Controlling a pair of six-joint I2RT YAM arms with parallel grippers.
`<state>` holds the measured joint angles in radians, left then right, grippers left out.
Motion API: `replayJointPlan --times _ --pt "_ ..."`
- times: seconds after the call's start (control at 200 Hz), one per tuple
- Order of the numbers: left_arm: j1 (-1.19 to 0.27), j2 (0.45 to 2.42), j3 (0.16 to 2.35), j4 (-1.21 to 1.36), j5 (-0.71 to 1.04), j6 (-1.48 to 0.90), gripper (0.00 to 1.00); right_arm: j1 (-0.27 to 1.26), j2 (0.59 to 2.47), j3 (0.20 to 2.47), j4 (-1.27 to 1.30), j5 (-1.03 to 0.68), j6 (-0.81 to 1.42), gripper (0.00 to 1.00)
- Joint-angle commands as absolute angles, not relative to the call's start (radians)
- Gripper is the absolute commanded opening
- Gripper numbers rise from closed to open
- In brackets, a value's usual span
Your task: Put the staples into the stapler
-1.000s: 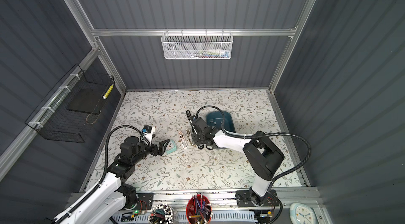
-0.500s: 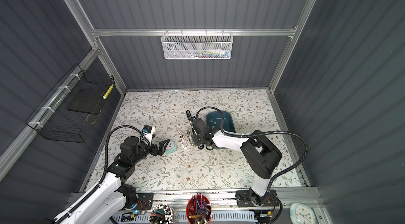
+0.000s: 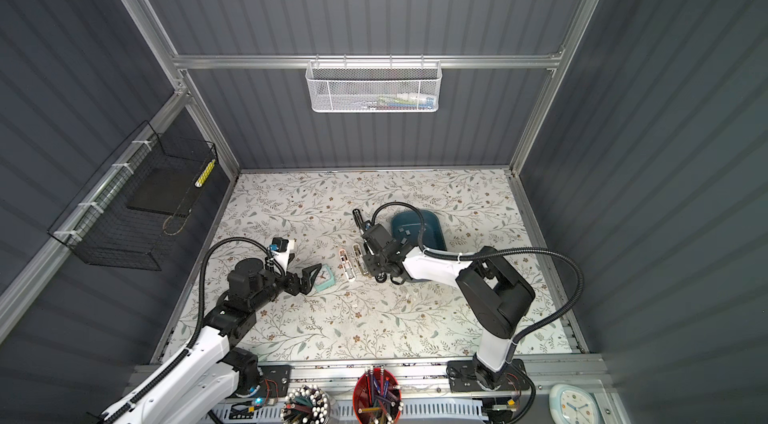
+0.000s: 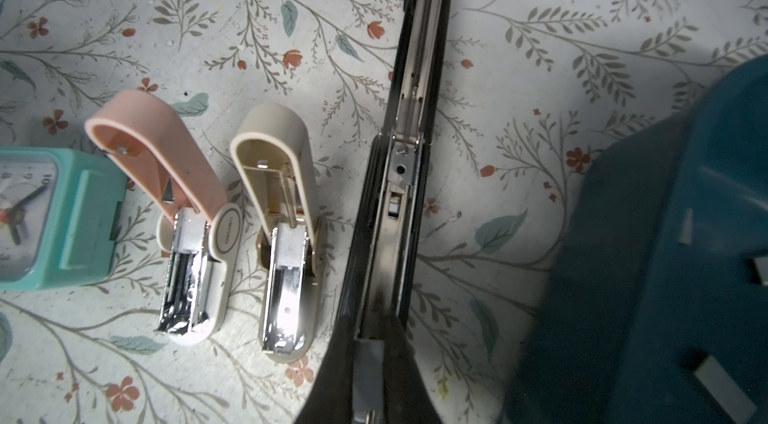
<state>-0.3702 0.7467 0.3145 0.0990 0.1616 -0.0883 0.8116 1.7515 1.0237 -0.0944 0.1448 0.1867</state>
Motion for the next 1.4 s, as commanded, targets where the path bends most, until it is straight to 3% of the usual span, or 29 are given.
replayJointPlan --times 0.0,1.396 --pt "-0.365 0.744 0.324 0.107 0.167 -0.071 1.00 0.818 1.767 1.003 -0.106 0.133 0.210 0.02" --pt "-0.365 0.744 0.324 0.108 0.169 -0.069 1.00 0.819 1.674 0.951 -0.058 0.153 0.238 0.02"
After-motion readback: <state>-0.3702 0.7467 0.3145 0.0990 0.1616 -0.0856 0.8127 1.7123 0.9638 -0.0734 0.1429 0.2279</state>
